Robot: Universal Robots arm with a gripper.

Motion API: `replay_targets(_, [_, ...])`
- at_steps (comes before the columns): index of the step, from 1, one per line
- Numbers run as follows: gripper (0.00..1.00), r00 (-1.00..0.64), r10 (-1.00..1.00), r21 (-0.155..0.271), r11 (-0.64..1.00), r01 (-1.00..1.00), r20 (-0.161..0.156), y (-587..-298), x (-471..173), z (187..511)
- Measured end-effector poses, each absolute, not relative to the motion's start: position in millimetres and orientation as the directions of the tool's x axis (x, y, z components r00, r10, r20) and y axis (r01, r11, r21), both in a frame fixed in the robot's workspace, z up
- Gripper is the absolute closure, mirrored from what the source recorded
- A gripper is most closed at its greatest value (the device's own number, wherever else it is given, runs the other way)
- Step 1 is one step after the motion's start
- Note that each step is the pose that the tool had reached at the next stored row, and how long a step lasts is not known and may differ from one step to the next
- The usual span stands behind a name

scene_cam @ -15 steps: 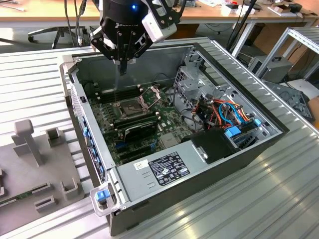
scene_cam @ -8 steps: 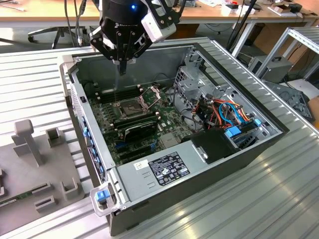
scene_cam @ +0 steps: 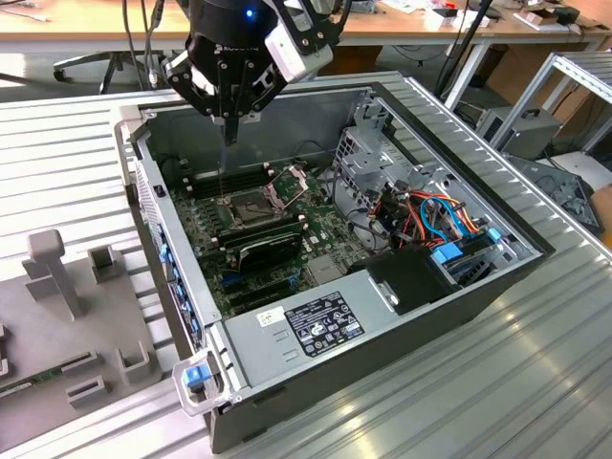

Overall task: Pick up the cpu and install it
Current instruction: 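Reach for the cpu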

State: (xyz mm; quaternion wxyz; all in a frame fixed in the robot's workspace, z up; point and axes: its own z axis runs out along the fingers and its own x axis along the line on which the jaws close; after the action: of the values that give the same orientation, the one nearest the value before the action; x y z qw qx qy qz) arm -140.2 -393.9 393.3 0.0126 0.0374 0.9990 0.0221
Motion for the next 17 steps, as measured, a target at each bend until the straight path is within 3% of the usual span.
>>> replay_targets(17, [0.89,-0.997,0.075,0.045,0.996,0.074,-0.024,-393.9,-146.2,393.3])
